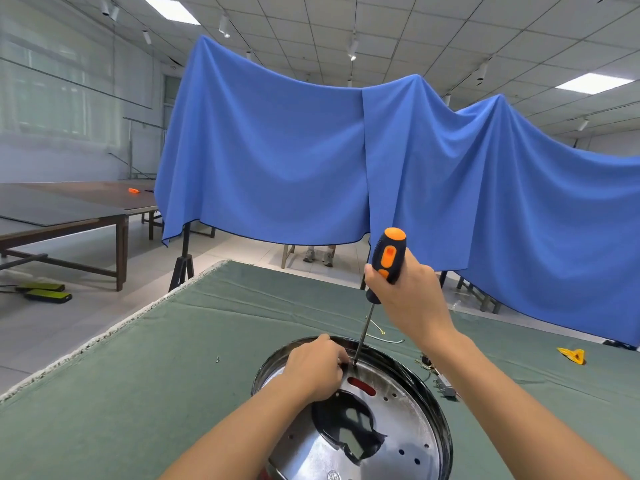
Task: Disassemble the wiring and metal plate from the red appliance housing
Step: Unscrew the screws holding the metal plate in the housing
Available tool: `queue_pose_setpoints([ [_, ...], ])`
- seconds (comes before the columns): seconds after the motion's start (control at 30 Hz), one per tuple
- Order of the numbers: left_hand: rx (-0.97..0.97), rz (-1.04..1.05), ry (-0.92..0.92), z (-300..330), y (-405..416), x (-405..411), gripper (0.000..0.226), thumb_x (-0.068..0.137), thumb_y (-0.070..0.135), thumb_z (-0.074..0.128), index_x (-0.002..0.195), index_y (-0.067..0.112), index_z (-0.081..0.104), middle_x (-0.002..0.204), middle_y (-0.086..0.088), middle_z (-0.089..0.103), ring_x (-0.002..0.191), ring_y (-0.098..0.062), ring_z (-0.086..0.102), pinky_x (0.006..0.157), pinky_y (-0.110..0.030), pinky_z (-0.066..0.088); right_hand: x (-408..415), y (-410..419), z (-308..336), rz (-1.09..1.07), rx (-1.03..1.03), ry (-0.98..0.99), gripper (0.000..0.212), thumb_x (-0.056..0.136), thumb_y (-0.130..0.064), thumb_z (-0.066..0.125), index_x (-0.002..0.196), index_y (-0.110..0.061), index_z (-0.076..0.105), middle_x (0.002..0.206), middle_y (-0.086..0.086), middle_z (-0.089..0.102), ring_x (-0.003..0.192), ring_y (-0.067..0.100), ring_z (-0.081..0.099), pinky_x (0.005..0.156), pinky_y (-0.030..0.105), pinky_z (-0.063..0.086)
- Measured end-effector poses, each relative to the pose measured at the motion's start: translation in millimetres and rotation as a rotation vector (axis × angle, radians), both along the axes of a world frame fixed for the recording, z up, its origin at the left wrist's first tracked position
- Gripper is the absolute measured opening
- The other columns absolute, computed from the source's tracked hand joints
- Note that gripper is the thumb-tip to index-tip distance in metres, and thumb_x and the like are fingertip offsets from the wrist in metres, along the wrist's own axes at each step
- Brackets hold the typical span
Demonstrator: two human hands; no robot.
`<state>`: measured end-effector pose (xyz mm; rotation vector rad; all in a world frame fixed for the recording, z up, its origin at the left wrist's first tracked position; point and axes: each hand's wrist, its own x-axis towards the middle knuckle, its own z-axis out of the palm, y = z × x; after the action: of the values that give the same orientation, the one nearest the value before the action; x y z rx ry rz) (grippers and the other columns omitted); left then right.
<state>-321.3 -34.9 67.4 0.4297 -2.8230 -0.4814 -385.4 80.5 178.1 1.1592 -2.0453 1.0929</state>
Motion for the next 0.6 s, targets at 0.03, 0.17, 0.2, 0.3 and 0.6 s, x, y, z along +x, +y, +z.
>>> queue_pose_setpoints([
  [0.03,0.026,0.014,-0.021,2,0,-3,0.035,0.091,0.018,0.047,0.121,0.027,0.062,0.122,-0.003,0.057,0.107,-0.028,0.058,0.083,-0.035,0.045,-2,-2,4,-0.034,0.019,-0.043,0.029,0.085,-0.030,0.060,0.069,-0.023,0.037,0.051,-0.008,0.048,0.047,0.007,0.047,0.043,0.017,0.033],
  [0.17,0.148,0.032,-0.022,12,8,-15,0.032,0.085,0.016,0.049,0.113,0.021,0.064,0.112,-0.004,0.065,0.105,-0.028,0.059,0.082,-0.035,0.045,-8,-12,16,-0.195,0.087,-0.160,0.027,0.084,-0.040,0.056,0.077,-0.015,0.048,0.066,0.000,0.058,0.065,0.022,0.054,0.053,0.030,0.036],
  [0.2,0.186,0.032,0.007,11,12,-18,0.027,0.085,0.018,0.049,0.108,0.020,0.064,0.107,-0.005,0.066,0.102,-0.029,0.059,0.079,-0.033,0.045,-10,-13,19,-0.238,0.096,-0.181,0.028,0.083,-0.041,0.057,0.079,-0.014,0.050,0.069,0.001,0.059,0.068,0.024,0.055,0.055,0.030,0.037],
  [0.3,0.249,0.059,0.106,6,18,-22,0.017,0.092,0.030,0.049,0.091,0.019,0.063,0.097,-0.005,0.067,0.095,-0.029,0.059,0.075,-0.033,0.044,-14,-13,29,-0.397,0.129,-0.223,0.034,0.077,-0.048,0.061,0.083,-0.014,0.059,0.073,0.002,0.060,0.074,0.027,0.058,0.061,0.030,0.042],
  [0.6,0.092,0.071,0.181,-1,14,-28,0.029,0.094,0.033,0.049,0.071,0.017,0.057,0.085,-0.012,0.066,0.086,-0.034,0.058,0.066,-0.032,0.038,-10,-8,71,-0.520,0.237,-0.165,0.047,0.073,-0.064,0.058,0.066,-0.018,0.049,0.066,-0.001,0.055,0.070,0.025,0.057,0.057,0.029,0.034],
])
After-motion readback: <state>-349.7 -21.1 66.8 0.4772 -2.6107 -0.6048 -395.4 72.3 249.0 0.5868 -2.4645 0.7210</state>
